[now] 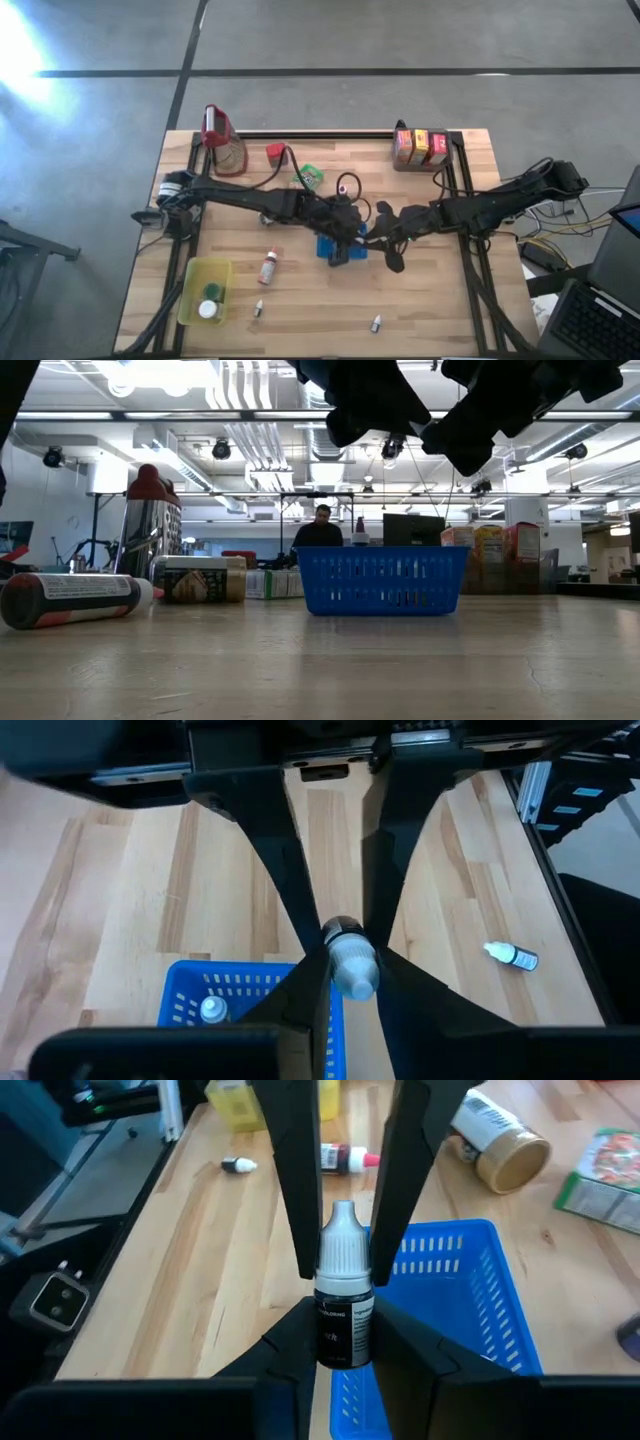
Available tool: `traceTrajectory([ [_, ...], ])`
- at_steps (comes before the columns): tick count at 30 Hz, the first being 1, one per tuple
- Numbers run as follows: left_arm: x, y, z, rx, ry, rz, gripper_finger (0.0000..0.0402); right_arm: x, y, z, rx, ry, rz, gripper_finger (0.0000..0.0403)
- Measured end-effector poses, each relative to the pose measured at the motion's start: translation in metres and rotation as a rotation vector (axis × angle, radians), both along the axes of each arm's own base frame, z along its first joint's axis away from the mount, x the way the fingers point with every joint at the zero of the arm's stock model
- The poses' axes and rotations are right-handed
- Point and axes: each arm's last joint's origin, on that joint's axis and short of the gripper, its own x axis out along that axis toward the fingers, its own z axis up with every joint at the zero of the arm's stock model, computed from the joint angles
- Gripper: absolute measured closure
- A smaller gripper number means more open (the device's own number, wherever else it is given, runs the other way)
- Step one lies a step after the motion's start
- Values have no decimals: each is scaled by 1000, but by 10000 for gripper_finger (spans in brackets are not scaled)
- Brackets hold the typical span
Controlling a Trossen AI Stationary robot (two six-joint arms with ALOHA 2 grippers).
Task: Pick & Place Kitchen Items
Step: Put the small black food coloring into the blue bin
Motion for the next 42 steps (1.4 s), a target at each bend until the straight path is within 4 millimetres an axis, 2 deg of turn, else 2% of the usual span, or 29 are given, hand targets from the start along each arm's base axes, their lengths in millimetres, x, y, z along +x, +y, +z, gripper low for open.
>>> traceTrajectory([
  [6,-1,1,-1,3,22,2,329,0,-1,0,5,2,-54,253],
  [11,-10,6,2,16,158,14,330,-6,-3,-6,-11,96,-70,199],
  [18,-22,25,1,125,329,131,330,-15,-5,-14,24,224,-119,164],
  [23,-27,37,-12,138,403,165,330,-21,-8,-20,20,300,-201,159],
  [28,-30,43,-20,141,435,183,330,-26,-10,-23,9,355,-246,175],
  [34,-28,43,-28,134,461,206,330,-29,-16,-16,8,322,-282,192],
  [42,-19,31,-55,150,538,175,330,-40,-22,-8,-31,269,-351,203],
])
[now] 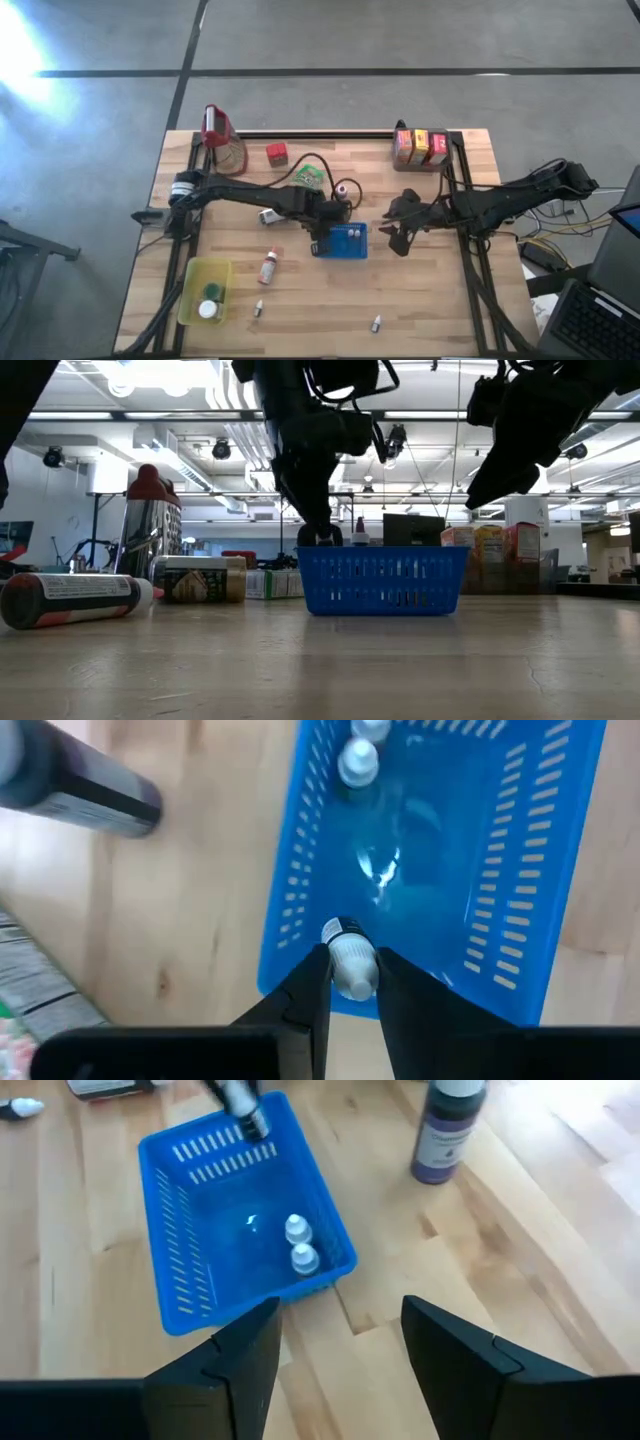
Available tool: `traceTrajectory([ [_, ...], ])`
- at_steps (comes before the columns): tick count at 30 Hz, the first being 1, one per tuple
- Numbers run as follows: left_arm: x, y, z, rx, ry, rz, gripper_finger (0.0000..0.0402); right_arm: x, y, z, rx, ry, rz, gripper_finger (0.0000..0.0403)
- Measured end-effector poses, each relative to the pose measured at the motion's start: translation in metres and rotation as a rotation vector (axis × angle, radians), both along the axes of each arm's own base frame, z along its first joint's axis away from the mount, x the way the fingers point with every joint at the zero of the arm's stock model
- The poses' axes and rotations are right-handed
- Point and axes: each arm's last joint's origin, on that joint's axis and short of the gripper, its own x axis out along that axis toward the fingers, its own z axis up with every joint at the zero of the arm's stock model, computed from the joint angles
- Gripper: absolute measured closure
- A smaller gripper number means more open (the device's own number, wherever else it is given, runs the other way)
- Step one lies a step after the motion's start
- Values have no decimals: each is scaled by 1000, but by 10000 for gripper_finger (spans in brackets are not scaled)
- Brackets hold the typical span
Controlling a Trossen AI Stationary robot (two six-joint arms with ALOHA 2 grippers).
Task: Pick & Place Kitchen Items
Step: Put the small black food coloring into the blue bin
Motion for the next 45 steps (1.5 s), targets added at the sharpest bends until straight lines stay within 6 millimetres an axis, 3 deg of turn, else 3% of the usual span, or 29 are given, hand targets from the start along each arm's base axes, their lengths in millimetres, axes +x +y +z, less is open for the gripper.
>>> traceTrajectory([
  [15,11,-2,-31,-45,65,-19,330,-12,-3,-3,3,-37,-28,186],
  [29,14,1,-38,-15,64,-31,330,-12,-3,-3,5,-38,-29,209],
  [38,16,6,-42,15,68,-25,329,-13,-3,-3,5,-38,-29,195],
  [45,16,5,-42,19,70,-39,303,-13,-3,-4,4,-33,-28,194],
])
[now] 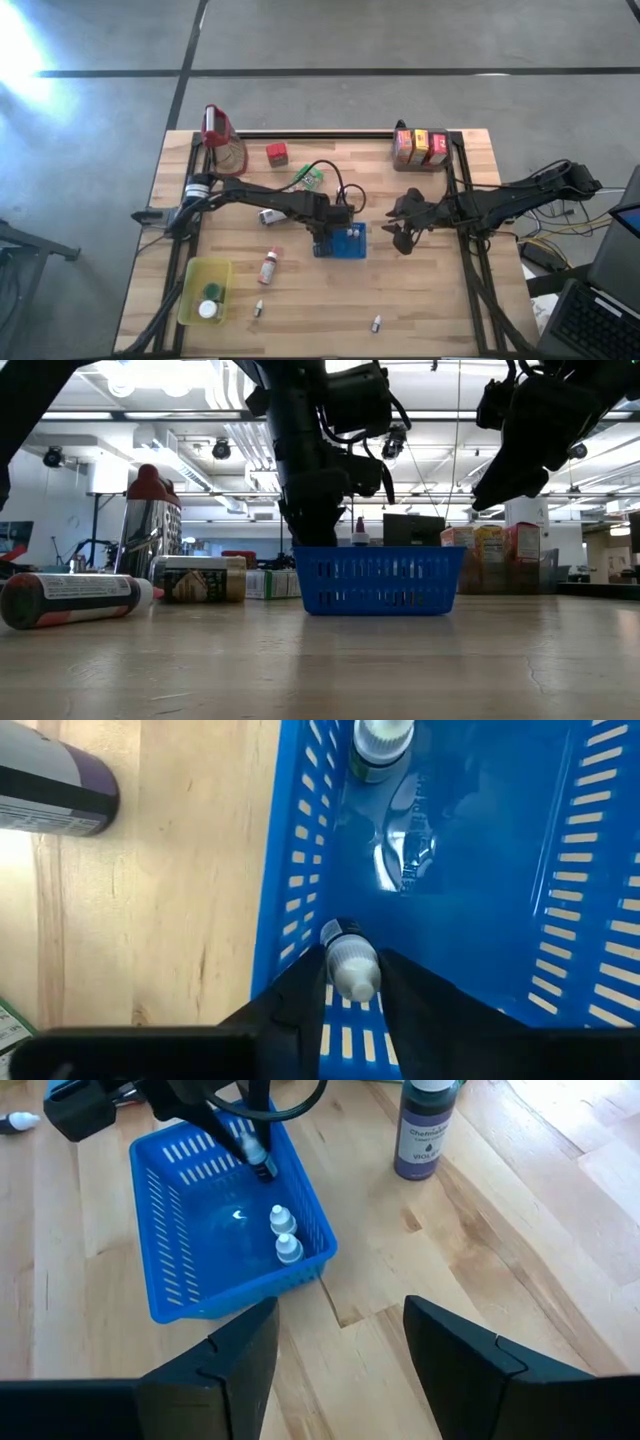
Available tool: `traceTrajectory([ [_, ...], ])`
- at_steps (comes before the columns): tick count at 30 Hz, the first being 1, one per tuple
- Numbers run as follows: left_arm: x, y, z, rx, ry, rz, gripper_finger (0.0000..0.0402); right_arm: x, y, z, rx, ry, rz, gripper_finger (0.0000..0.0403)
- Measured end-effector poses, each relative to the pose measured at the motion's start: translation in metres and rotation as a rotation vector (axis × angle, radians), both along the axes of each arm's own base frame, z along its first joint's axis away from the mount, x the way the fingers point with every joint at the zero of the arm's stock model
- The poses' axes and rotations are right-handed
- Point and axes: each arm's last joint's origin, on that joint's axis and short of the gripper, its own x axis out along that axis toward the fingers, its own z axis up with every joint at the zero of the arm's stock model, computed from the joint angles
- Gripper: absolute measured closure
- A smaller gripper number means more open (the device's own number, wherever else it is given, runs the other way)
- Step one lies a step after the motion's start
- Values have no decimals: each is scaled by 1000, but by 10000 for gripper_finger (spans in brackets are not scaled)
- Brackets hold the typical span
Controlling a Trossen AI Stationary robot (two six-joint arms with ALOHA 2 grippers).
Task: Pick & Place Kitchen Items
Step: Put the small black food coloring into the blue bin
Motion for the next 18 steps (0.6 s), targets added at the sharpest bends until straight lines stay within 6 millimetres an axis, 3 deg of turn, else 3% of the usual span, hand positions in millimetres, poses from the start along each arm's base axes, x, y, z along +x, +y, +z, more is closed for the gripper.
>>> traceTrajectory([
  [18,3,1,6,-2,-20,3,294,0,0,0,0,1,0,229],
])
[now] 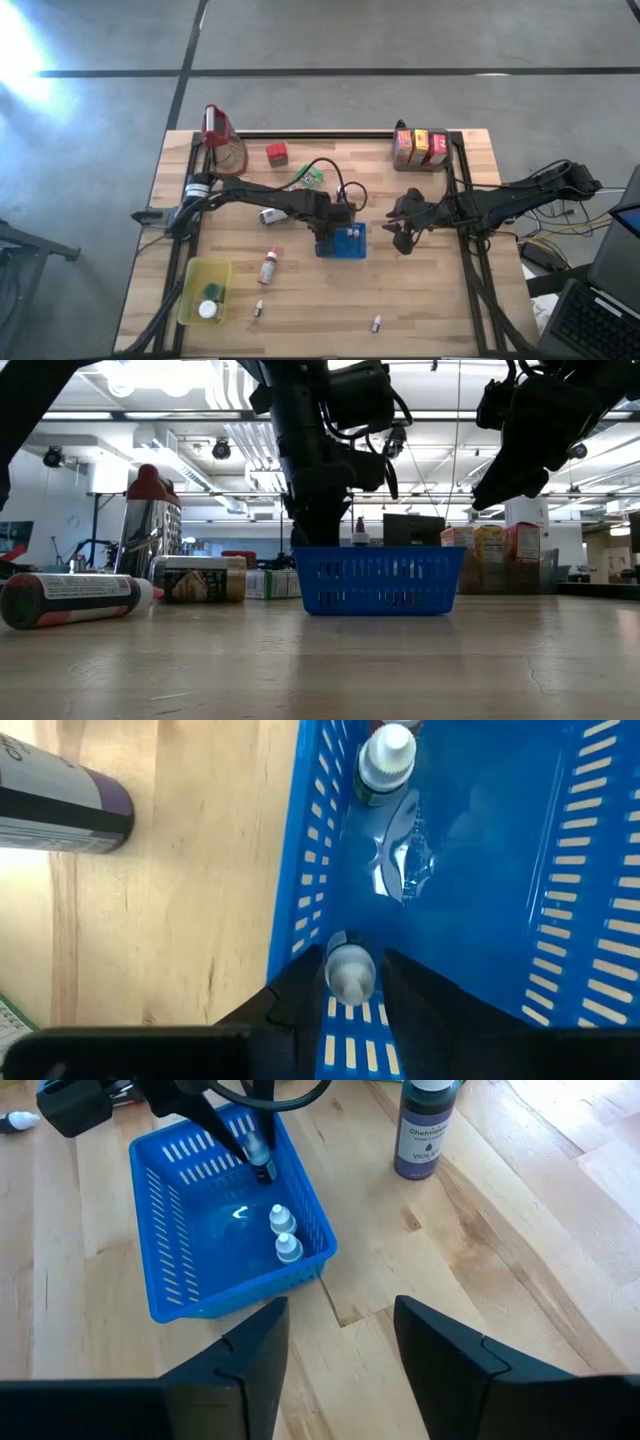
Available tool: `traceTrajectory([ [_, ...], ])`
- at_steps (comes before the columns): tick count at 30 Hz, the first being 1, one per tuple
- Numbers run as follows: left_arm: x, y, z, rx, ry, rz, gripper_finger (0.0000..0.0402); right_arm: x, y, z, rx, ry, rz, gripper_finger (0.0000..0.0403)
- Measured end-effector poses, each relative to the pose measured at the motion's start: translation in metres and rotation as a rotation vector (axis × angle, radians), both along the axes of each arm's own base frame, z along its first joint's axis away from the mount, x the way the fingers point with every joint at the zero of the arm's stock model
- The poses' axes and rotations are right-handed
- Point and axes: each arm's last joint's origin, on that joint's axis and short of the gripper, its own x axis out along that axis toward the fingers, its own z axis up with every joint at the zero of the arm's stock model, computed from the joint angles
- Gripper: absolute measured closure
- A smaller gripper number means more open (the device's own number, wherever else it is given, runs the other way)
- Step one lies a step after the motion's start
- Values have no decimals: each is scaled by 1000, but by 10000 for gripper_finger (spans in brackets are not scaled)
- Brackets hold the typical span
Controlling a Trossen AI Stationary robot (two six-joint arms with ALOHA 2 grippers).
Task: Pick & Place Kitchen Items
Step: Put the small black food coloring into the blue bin, then put the red seasoning can into the yellow bin
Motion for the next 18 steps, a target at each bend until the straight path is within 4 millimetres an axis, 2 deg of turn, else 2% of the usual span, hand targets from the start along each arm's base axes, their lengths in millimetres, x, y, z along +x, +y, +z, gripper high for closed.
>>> traceTrajectory([
  [6,-1,0,0,1,14,-3,293,0,0,0,0,0,0,231],
  [12,-2,0,0,2,27,-3,293,0,0,0,0,0,0,216],
  [18,-2,0,11,2,46,-4,293,0,0,0,0,0,0,204],
])
